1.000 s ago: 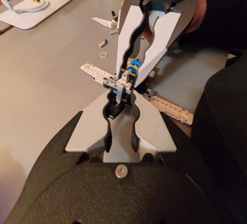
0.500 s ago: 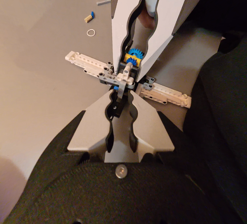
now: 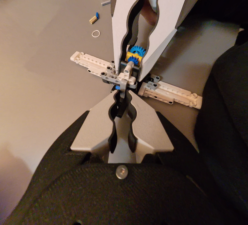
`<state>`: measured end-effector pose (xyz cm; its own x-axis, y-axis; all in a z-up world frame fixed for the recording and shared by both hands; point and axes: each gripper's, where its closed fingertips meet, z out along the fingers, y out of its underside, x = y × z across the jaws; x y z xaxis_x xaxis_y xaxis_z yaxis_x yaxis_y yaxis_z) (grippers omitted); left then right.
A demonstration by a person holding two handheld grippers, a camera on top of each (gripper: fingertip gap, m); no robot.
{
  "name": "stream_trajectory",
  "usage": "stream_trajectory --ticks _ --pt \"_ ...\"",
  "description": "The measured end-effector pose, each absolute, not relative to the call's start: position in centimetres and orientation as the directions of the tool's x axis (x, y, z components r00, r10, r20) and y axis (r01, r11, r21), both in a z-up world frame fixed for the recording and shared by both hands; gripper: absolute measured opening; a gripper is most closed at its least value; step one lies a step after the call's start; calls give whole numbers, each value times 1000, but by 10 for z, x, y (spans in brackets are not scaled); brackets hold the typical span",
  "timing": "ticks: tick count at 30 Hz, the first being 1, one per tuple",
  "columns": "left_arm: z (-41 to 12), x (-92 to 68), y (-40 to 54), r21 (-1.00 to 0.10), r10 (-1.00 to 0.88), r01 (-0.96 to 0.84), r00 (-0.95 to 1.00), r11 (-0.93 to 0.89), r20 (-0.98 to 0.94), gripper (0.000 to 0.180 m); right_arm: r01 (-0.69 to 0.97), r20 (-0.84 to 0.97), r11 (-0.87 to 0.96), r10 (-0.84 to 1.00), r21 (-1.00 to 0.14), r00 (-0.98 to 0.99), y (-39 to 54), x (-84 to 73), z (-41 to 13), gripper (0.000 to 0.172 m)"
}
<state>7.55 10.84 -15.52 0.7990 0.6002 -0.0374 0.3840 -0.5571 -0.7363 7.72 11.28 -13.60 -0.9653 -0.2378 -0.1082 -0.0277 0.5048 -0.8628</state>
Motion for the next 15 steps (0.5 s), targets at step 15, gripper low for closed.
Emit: stream_trajectory --ticks 15 --pt "-135 60 110 -840 738 504 641 -200 209 27 394 -319 373 248 -840 -915 101 18 -129 29"
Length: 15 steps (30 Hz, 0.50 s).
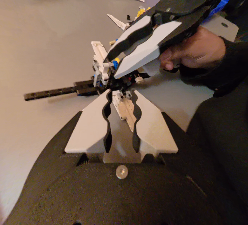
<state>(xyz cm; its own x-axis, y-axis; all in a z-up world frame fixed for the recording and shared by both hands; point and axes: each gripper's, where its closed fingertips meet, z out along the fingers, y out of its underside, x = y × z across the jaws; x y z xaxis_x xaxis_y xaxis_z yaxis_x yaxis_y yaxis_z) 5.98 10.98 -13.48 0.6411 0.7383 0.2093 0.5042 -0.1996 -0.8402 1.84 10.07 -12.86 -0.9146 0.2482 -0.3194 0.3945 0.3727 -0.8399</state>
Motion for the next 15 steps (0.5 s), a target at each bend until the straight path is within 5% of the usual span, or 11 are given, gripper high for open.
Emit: stream_trajectory --ticks 2,7,9,15 --pt "-142 59 110 -825 763 529 611 -198 209 28 455 -415 363 188 -813 -890 101 26 -124 45" --pt "-148 55 108 -811 801 544 574 -217 171 24 507 -460 399 214 -764 -862 129 18 -131 43" --pt "-155 44 92 -786 866 594 470 -171 167 0 530 -489 428 213 -732 -846 136 24 -137 45" --pt "-152 28 80 -754 847 655 425 -44 319 0 557 -557 437 142 -706 -818 126 55 -135 45"
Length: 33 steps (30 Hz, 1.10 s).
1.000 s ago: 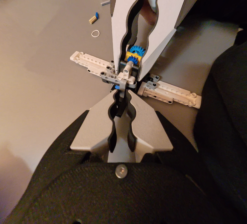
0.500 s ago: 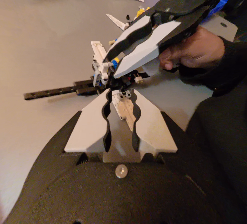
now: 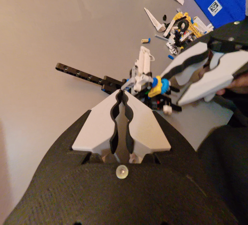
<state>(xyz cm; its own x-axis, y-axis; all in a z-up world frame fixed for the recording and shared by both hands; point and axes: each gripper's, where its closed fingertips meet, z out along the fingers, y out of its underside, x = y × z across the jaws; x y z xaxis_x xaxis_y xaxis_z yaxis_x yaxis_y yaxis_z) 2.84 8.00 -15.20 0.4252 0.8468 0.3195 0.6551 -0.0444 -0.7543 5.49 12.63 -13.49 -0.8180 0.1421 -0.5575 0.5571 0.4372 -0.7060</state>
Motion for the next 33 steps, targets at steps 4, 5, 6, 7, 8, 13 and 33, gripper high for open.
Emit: stream_trajectory --ticks 4,5,6,7,8,13,33 --pt "-155 15 42 -745 930 649 350 -152 114 0 569 -636 473 25 -672 -771 100 103 -129 48" --pt "-142 10 19 -770 957 611 290 -183 2 0 543 -651 502 -56 -673 -757 96 119 -125 47" --pt "-123 9 2 -800 967 567 247 -197 -63 0 522 -662 518 -123 -678 -739 96 129 -118 44" --pt "-105 11 -7 -829 969 525 235 -192 -76 0 520 -668 513 -150 -683 -729 98 128 -112 45" --pt "-91 15 -10 -850 969 498 241 -173 -56 0 529 -664 486 -155 -696 -731 101 118 -105 45" --pt "-107 52 38 -759 882 645 405 -87 243 14 556 -608 333 -71 -762 -790 112 53 -98 15" --pt "-150 83 83 -594 848 787 421 -164 323 30 -263 160 451 -254 -853 -954 78 81 -148 5"
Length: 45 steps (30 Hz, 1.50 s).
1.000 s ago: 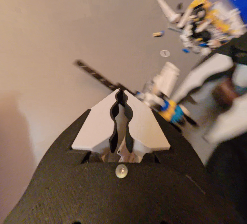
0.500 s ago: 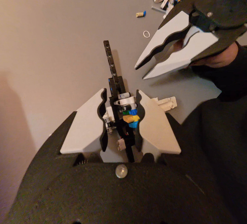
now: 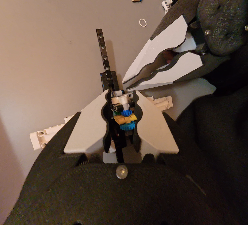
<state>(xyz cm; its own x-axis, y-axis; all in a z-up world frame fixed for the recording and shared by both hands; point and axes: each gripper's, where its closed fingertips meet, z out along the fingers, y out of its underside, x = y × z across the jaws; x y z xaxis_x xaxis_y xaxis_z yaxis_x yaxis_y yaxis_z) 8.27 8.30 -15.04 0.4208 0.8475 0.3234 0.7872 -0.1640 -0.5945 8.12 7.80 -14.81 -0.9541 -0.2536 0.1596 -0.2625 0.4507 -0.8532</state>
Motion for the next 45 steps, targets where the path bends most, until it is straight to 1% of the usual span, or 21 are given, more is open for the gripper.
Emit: stream_trajectory --ticks 3,5,8,13,18,26,30,31,34,36,39,43,45 --pt "-150 85 82 -590 844 791 420 -161 333 32 -300 176 427 -305 -853 -936 78 84 -147 7" --pt "-152 87 77 -570 859 802 408 -176 309 48 -326 195 422 -325 -846 -925 77 84 -149 9" --pt "-155 94 68 -564 879 802 400 -199 259 54 -361 221 425 -344 -830 -913 76 84 -152 9" --pt "-155 102 73 -585 859 790 418 -183 296 48 -422 276 408 -370 -809 -887 74 87 -154 9" --pt "-156 103 76 -595 851 781 433 -190 298 41 -432 285 393 -378 -812 -881 74 91 -153 9" --pt "-156 103 75 -609 847 771 440 -187 297 40 -470 331 371 -379 -801 -864 74 93 -153 7" --pt "-154 102 76 -607 846 779 424 -159 323 40 -513 371 366 -392 -777 -842 75 93 -156 7" --pt "-155 102 76 -602 851 782 419 -160 318 41 -524 380 370 -396 -767 -836 76 93 -158 8" --pt "-157 106 68 -569 876 793 415 -216 247 54 -540 396 369 -398 -757 -827 77 93 -158 10" --pt "-155 110 65 -564 875 787 432 -250 216 51 -553 410 368 -399 -748 -820 78 93 -158 10" --pt "-152 114 68 -557 867 794 437 -246 241 39 -567 421 359 -408 -742 -810 78 95 -158 11" --pt "-132 112 72 -603 854 773 438 -197 282 40 -581 437 363 -407 -728 -802 77 96 -159 11" --pt "-127 114 70 -601 855 775 435 -195 283 41 -592 449 370 -404 -716 -797 77 95 -161 10"
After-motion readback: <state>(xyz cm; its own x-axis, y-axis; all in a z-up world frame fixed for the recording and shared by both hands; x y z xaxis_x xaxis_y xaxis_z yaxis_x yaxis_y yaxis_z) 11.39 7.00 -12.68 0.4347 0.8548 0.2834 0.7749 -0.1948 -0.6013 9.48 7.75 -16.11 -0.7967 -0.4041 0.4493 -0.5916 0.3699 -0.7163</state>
